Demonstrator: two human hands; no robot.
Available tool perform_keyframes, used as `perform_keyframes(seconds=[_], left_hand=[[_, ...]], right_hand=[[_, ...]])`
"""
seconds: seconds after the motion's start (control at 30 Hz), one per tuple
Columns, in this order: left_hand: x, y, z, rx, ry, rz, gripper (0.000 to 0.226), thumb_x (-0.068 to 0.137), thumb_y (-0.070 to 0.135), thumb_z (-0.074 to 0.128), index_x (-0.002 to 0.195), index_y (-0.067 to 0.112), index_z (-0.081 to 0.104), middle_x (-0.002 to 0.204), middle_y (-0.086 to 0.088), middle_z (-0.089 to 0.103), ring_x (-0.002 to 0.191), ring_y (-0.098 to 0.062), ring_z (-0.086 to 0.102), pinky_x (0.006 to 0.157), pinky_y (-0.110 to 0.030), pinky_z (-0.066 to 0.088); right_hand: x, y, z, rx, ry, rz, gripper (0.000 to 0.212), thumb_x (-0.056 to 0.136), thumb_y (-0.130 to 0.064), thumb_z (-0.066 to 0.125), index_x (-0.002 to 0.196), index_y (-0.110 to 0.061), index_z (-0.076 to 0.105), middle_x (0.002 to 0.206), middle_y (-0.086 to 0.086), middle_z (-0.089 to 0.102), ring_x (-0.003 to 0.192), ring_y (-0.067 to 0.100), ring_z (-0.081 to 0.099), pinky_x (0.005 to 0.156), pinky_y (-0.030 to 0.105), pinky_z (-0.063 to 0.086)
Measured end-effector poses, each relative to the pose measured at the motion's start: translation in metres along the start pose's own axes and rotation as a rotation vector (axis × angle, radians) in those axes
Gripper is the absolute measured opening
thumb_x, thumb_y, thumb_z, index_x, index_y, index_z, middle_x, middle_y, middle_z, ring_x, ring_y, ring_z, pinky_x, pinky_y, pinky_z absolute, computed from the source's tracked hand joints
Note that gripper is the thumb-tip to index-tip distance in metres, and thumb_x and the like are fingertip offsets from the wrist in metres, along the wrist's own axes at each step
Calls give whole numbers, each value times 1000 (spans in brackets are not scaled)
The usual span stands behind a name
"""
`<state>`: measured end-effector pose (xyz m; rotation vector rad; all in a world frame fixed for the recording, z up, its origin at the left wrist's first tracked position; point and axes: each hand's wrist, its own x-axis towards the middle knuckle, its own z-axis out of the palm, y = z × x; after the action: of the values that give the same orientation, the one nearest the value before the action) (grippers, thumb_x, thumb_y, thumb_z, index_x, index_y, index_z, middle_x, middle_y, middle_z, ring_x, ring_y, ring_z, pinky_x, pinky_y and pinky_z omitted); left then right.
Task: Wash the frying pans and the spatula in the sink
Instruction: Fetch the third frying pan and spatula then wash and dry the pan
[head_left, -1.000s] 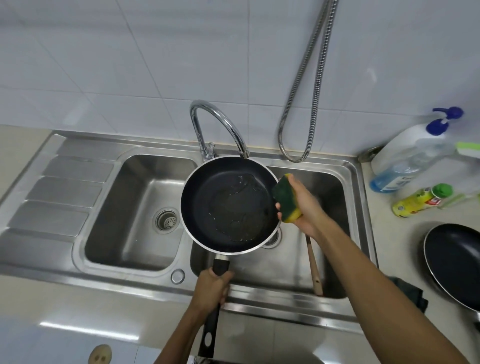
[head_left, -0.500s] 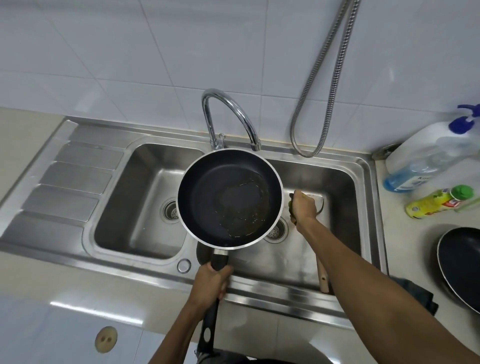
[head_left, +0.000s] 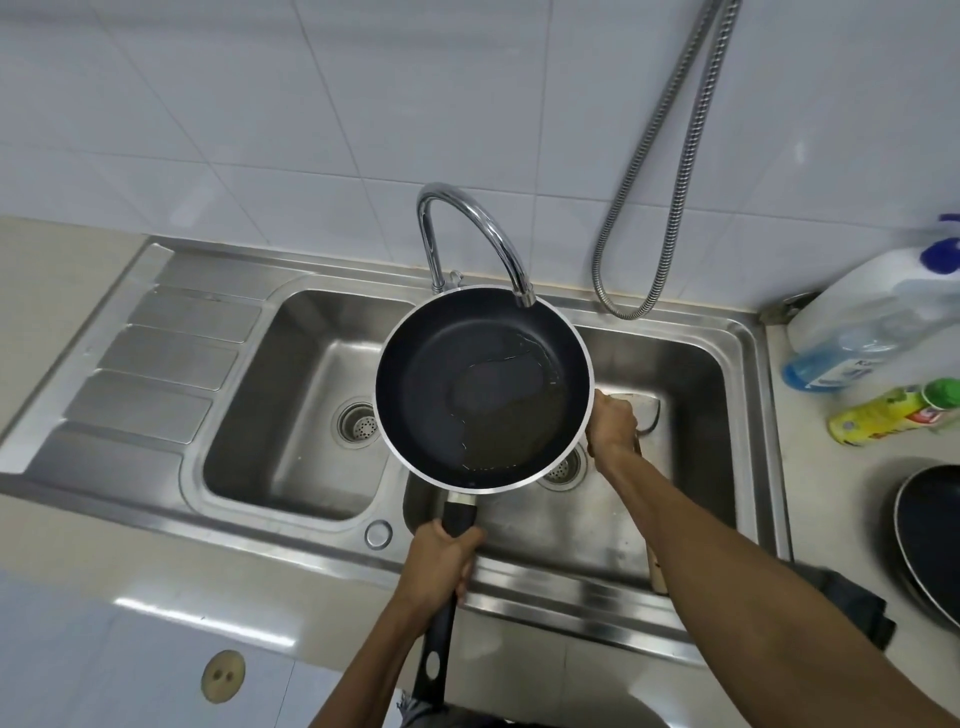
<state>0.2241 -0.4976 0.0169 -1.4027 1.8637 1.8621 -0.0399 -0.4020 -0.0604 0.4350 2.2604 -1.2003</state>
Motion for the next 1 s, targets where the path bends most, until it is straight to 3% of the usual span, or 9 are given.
perform_keyframes(seconds=[0.13, 0.23, 0.33, 0.4, 0.53, 0.6, 0.7, 0.9, 1.0], left_hand=[[-1, 2, 4, 6, -8, -2, 35, 90, 10, 63, 58, 13, 49, 46, -6, 43, 36, -16, 38, 39, -24, 35], [-2, 2, 7, 16, -18, 8, 33, 90, 10, 62, 59, 11, 49, 47, -8, 44, 36, -16, 37, 39, -24, 35], [-2, 1, 10, 14, -34, 7, 32, 90, 10, 62, 60, 10, 50, 47, -9, 43, 36, -17, 38, 41, -25, 36], [-1, 1, 13, 11, -43, 11, 34, 90, 10, 62, 58, 12, 49, 46, -7, 43, 35, -16, 38, 41, -25, 36], [3, -4, 18, 29, -49, 10, 42, 91, 8, 61, 52, 14, 47, 42, -5, 42, 34, -15, 38, 41, -26, 36], [7, -9, 21, 28, -38, 12, 43, 90, 9, 63, 50, 13, 47, 42, -7, 41, 33, -17, 36, 40, -25, 33], [11, -13, 30, 43, -34, 31, 50, 90, 6, 65, 44, 13, 45, 38, -10, 39, 31, -16, 34, 38, -22, 30], [16, -16, 47, 51, -70, 11, 49, 89, 6, 64, 46, 15, 43, 40, -9, 37, 32, -15, 33, 37, -21, 28], [16, -16, 55, 51, -88, 5, 49, 90, 7, 64, 46, 15, 43, 40, -8, 37, 32, -15, 33, 36, -21, 30]], right_hand=[[7, 15, -5, 105, -80, 37, 54, 82, -60, 45, 87, -13, 71, 95, 21, 72, 73, 30, 57, 63, 36, 47], [-27, 1, -21, 259, -224, 78, 44, 97, -55, 47, 73, -22, 66, 69, 3, 68, 56, 18, 59, 47, 24, 42], [-32, 2, -31, 349, -411, 70, 31, 96, -44, 54, 86, -23, 75, 85, 4, 77, 73, 18, 70, 66, 33, 56], [-36, 4, -40, 331, -427, 79, 21, 91, -38, 57, 89, -26, 75, 90, 3, 76, 81, 20, 68, 77, 40, 59], [-29, 18, -67, 223, -265, -55, 28, 93, -39, 64, 119, -28, 66, 108, 5, 73, 92, 23, 68, 90, 46, 56], [-27, 26, -92, 1, -93, -229, 31, 97, -41, 61, 125, -28, 58, 118, 3, 65, 103, 24, 63, 95, 46, 53], [-21, 43, -140, -291, 176, -459, 38, 98, -43, 60, 126, -17, 52, 116, 9, 62, 103, 33, 60, 89, 45, 51], [10, 60, -199, -663, 395, -427, 45, 93, -42, 64, 116, -8, 47, 112, 25, 60, 104, 48, 58, 78, 55, 53], [25, 65, -204, -800, 525, -414, 47, 92, -46, 59, 113, -4, 54, 124, 27, 55, 112, 47, 52, 88, 57, 48]])
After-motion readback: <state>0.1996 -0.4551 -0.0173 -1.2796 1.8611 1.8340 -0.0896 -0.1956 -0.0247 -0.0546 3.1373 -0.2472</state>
